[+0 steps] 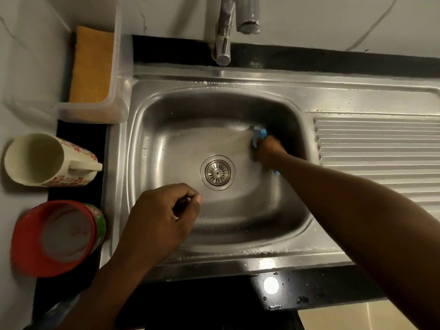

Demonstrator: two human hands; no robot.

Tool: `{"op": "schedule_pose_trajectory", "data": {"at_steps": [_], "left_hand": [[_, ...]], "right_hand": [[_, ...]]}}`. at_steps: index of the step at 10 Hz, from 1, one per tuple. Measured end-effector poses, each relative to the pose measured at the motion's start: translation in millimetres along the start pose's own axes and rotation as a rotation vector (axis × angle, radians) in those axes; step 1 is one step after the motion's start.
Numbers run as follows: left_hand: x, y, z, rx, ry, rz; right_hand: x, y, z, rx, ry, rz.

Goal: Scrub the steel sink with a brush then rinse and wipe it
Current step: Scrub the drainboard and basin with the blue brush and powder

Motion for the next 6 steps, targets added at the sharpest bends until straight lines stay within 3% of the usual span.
{"op": "schedule_pose_trajectory", "data": {"at_steps": [1,2,3,4,5,6], "left_hand": [[-2,6,1,-0.002,0.005,0.009],[-3,13,0,-0.013,-0.001,0.030],[-5,17,-5,-0.030,0.018,0.043],[-8,16,-10,-0.036,0.030,0.040],[-12,12,-12,-0.013,0.032,0.029],[-15,10,-13,0.001,0.023,0.013]], "right_hand": [[-36,10,12,-0.461,-0.192,-0.002],[-54,24,16,-0.428,-0.302,0.172],[-59,44,32,-0.552,-0.575,0.260],[-75,52,42,-0.541,-0.691,0.403],[-101,34,58,-0.440,-0.675,0.367],[-117,5,95,-0.433,-0.875,0.441]]}}
Point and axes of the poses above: each hand's wrist, its own x-axis towards the middle knuckle, its own z-axis out of the palm, y = z × x, the point moved 3 cm from there along x, towards the middle knuckle, and after that the axes turned 15 degrees about x, right-handed, at the moved point
